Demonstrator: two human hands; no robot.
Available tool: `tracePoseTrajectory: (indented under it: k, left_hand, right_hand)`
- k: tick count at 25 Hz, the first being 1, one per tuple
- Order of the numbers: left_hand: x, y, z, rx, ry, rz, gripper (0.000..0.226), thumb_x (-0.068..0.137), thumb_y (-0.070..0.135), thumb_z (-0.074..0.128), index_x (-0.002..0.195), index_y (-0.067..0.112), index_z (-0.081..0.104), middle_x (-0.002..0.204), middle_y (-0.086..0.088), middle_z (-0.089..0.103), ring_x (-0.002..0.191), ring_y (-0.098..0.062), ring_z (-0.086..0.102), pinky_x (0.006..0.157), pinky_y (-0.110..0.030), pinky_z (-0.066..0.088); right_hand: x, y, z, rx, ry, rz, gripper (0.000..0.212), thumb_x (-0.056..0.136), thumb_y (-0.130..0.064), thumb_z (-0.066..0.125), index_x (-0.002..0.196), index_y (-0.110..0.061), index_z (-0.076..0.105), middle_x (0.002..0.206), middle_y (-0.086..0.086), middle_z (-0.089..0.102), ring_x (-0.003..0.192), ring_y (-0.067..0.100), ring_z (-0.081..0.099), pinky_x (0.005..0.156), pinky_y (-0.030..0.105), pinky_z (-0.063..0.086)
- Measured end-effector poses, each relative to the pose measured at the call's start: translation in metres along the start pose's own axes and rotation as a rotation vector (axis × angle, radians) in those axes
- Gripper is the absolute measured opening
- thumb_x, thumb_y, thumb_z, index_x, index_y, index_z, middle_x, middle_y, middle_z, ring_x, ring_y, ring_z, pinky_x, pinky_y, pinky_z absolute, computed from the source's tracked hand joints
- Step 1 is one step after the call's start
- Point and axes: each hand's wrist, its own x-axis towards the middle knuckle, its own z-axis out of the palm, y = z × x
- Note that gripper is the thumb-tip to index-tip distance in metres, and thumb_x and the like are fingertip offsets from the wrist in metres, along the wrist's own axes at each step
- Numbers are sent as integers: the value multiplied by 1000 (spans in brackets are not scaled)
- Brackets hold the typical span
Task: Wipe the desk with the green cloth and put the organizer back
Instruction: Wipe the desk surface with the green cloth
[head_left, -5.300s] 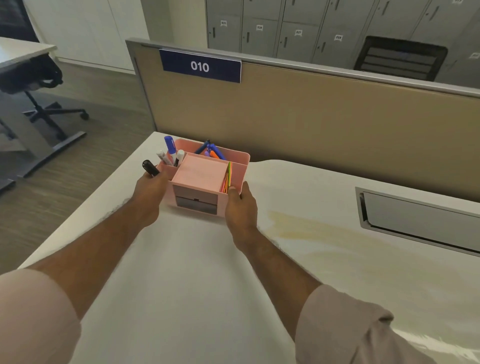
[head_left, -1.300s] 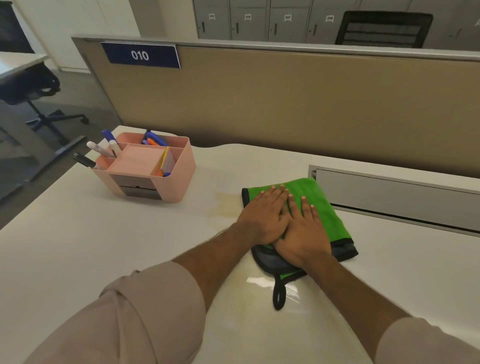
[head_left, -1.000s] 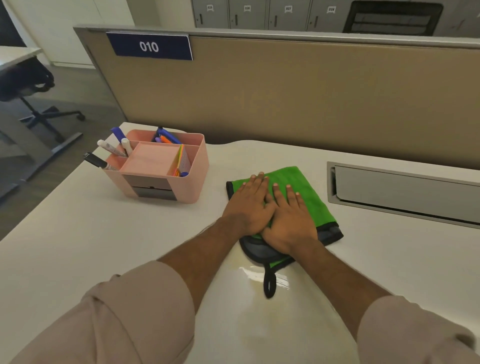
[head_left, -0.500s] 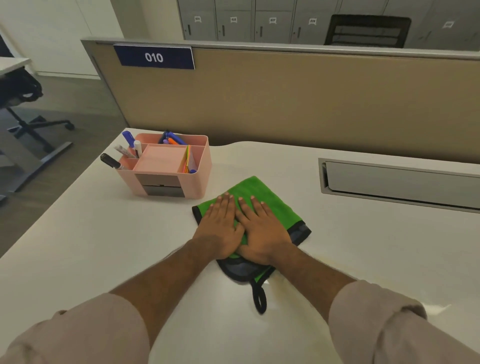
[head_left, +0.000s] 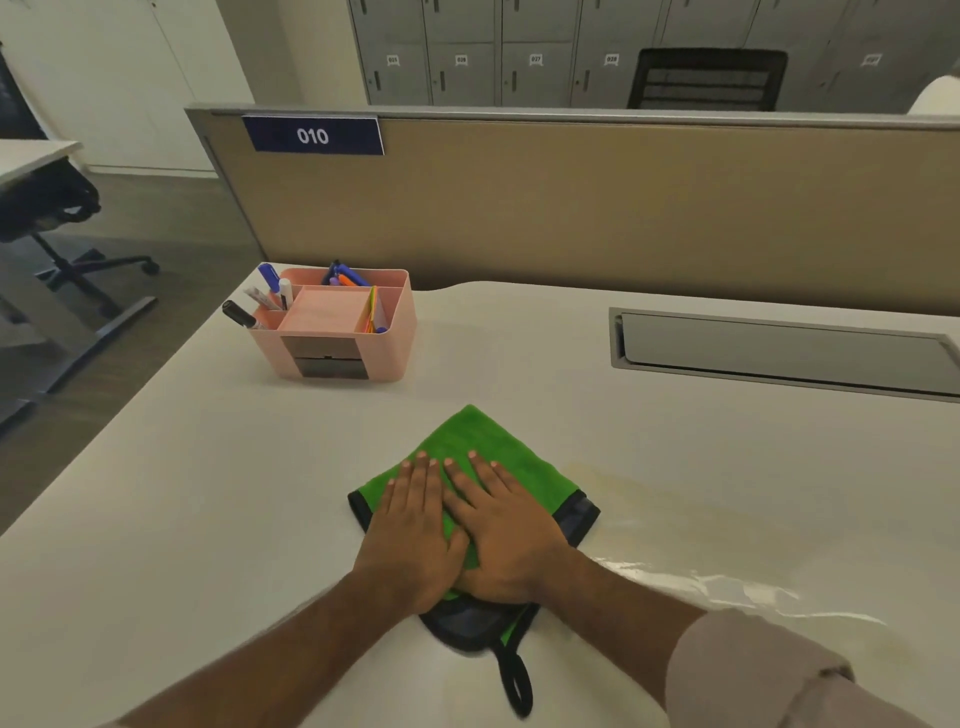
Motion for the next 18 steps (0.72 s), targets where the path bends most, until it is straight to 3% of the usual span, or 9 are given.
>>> tracePoseTrajectory:
  k: [4, 6, 9, 13, 18]
  left_hand:
    - [6, -13, -14, -47, 161, 28, 74, 78, 48, 24, 138, 10, 44, 141, -11, 47, 128, -26, 44, 109, -38, 31]
    - [25, -20, -13, -37, 174, 106, 69, 86, 46, 21, 142, 10, 41, 150, -9, 40, 138, -25, 34, 116, -36, 22]
    - [36, -19, 4, 10, 134, 175, 69, 92, 44, 6, 151, 10, 18, 161, -4, 12, 148, -17, 6, 119, -32, 1]
    - [24, -17, 6, -9, 134, 146, 69, 92, 44, 0, 152, 11, 9, 161, -2, 1, 147, -14, -3, 119, -33, -1]
    - [-7, -14, 16, 11, 161, 86, 65, 95, 40, 5, 152, 9, 11, 161, -4, 2, 148, -16, -1, 120, -35, 2]
  right_hand:
    - [3, 17, -16, 144, -5, 29, 71, 90, -58, 39, 150, -22, 26, 159, 1, 24, 147, 20, 12, 120, 43, 13]
    - [8, 20, -14, 124, 67, 139, 66, 95, -53, 31, 151, -18, 23, 160, 3, 20, 148, 18, 11, 120, 43, 11]
    - [11, 18, -2, 48, 106, 179, 63, 99, -47, 21, 153, -15, 11, 162, 3, 7, 148, 15, 1, 120, 35, -1]
    - [9, 15, -4, 25, 95, 157, 65, 98, -48, 19, 153, -16, 10, 162, 3, 6, 148, 15, -1, 120, 34, -4]
    - [-5, 3, 3, -1, 59, 85, 66, 97, -49, 20, 153, -16, 9, 162, 3, 7, 148, 15, 1, 120, 34, -3]
